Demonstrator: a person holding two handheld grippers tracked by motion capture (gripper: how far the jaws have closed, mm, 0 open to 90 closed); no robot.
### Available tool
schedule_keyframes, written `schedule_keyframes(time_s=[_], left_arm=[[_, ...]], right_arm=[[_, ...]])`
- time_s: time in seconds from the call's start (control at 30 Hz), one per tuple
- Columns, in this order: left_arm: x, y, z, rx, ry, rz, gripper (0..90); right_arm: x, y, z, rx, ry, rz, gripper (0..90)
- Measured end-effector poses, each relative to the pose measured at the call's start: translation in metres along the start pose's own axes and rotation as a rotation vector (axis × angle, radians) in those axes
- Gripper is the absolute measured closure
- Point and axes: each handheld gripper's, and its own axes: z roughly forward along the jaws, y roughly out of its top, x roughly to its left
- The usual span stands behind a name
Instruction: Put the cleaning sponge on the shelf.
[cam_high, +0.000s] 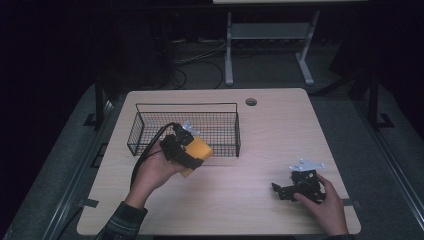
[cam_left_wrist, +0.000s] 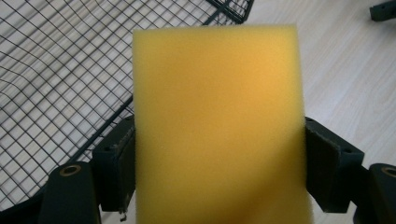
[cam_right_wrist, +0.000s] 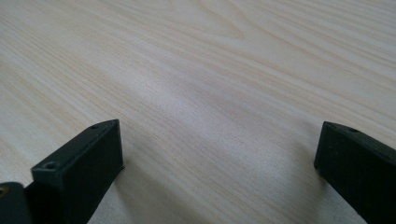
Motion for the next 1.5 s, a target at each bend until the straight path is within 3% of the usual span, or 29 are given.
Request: schedule_keyframes(time_s=[0.93,1.5], left_arm=[[0.044,0.021,-0.003,-0.012,0.061,-0.046,23.3],[0.081,0.020,0.001,-0.019,0.107,-0.115,23.4]], right_arm=[[0.000,0.000,0.000,0.002,0.000,-0.001,0.3],[0.000,0.000,0.000,0.002,-0.001,-0.001,0.3]])
